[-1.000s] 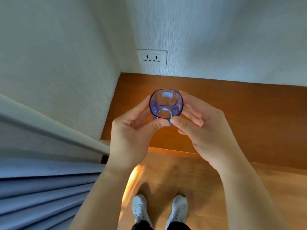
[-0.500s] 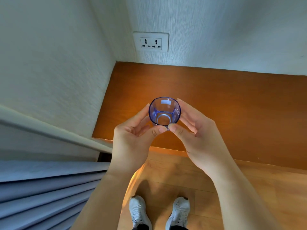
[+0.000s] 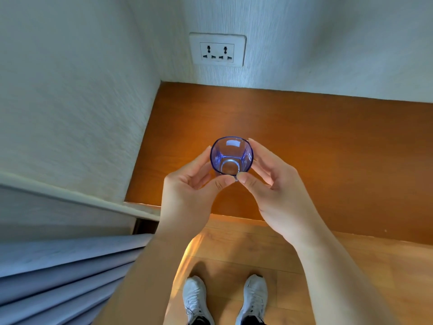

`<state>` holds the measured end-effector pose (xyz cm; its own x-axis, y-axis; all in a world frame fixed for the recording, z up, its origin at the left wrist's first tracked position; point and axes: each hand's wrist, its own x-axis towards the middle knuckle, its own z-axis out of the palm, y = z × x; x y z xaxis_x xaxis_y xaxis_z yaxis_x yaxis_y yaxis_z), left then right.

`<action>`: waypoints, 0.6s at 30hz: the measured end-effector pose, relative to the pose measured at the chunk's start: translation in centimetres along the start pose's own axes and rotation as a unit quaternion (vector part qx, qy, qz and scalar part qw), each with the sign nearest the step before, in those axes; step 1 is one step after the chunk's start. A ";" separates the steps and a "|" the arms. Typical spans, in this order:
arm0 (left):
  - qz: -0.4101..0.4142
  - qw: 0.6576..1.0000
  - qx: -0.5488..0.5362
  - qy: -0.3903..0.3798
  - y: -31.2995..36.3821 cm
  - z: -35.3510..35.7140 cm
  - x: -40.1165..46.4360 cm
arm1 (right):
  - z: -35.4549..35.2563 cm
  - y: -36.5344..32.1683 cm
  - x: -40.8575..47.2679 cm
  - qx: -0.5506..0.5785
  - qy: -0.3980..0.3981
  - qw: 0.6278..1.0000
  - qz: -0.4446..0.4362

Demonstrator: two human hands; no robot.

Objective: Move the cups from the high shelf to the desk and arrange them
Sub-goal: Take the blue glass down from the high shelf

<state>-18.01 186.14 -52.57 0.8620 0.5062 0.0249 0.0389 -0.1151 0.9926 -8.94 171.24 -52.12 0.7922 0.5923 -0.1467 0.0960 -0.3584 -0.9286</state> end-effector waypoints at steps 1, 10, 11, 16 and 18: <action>-0.002 1.000 0.001 0.002 -0.2 -0.1 0.1 | 0.2 0.0 0.1 -0.002 -0.001 1.000 -0.001; -0.026 0.999 0.010 0.022 -1.6 -1.1 0.3 | 1.9 0.2 1.1 -0.023 -0.006 1.000 0.014; -0.027 0.999 0.013 0.022 -1.8 -1.2 0.4 | 2.0 0.2 1.1 -0.028 -0.005 0.999 0.016; -0.024 0.999 0.015 0.028 -2.1 -1.6 0.6 | 2.7 0.2 1.7 -0.044 -0.006 0.999 0.019; -0.020 0.999 0.020 0.023 -2.2 -1.8 0.8 | 2.9 0.2 1.9 -0.045 -0.008 0.999 0.018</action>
<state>-18.32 188.28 -54.56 0.8349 0.5503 -0.0077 0.0933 -0.1277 0.9874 -9.19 174.41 -53.61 0.7865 0.5891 -0.1851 0.1219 -0.4420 -0.8887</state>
